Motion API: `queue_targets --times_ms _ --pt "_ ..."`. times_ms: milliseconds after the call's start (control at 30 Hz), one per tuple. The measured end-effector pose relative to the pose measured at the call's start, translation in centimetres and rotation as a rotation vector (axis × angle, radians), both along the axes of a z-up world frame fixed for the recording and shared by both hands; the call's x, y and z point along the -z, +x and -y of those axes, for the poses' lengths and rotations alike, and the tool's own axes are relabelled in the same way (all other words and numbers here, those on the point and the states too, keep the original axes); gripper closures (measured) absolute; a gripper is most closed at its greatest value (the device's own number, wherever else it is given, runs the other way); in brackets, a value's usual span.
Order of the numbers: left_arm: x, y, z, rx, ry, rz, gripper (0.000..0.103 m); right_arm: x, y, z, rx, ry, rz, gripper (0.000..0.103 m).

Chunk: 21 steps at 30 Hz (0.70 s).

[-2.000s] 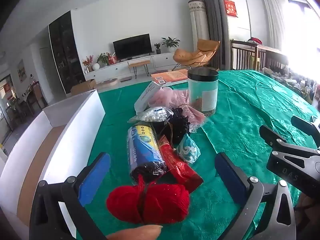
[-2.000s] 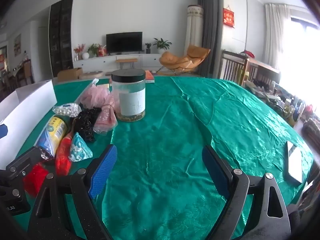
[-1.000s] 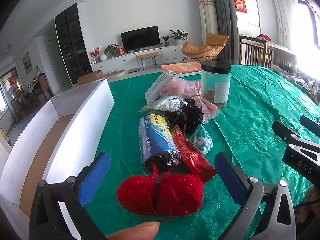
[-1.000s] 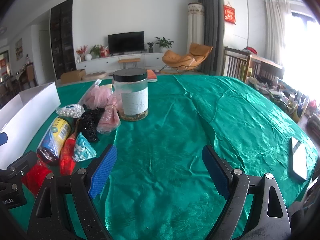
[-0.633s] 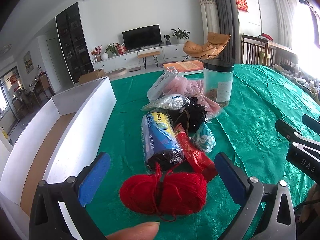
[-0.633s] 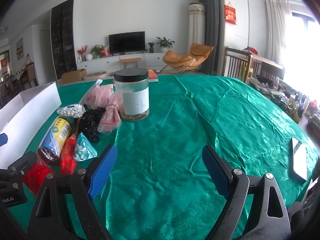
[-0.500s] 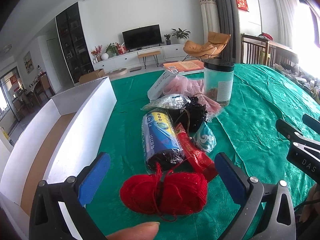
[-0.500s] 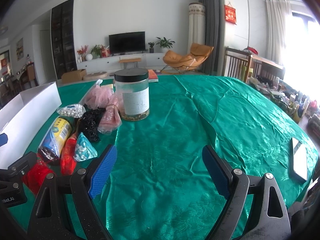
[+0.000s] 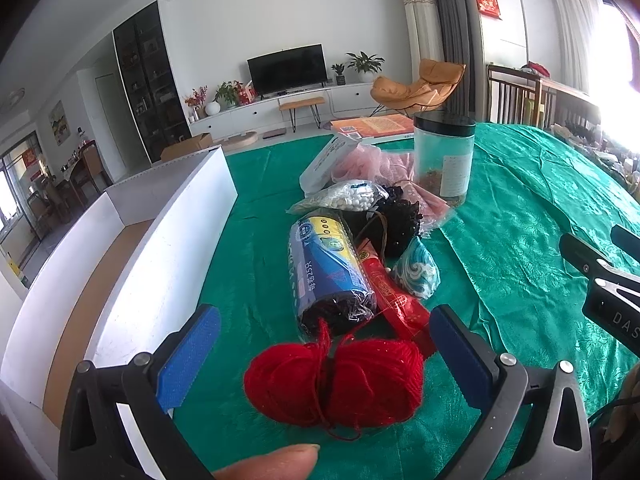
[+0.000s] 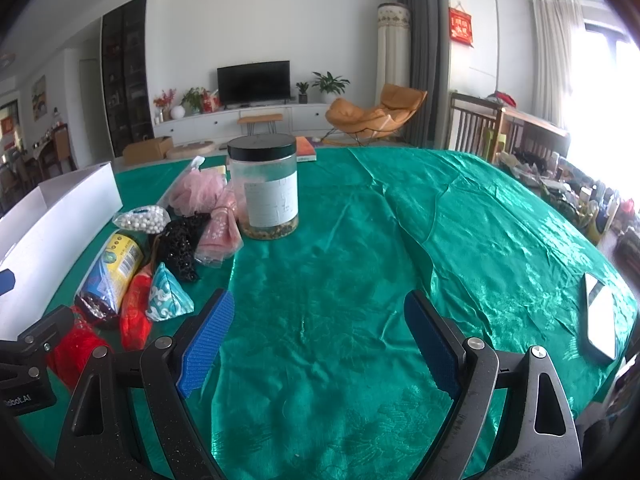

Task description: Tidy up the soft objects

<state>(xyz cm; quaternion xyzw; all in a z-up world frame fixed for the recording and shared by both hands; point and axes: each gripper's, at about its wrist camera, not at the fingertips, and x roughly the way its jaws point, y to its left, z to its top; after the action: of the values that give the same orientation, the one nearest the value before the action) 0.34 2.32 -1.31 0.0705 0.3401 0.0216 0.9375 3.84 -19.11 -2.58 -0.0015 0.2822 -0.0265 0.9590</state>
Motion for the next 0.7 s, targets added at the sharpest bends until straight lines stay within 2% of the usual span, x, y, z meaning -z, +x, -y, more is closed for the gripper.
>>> queue_targets --times_ms 700 --pt "0.35 0.18 -0.44 -0.013 0.007 -0.016 0.000 0.06 0.03 0.08 0.000 0.002 -0.001 0.014"
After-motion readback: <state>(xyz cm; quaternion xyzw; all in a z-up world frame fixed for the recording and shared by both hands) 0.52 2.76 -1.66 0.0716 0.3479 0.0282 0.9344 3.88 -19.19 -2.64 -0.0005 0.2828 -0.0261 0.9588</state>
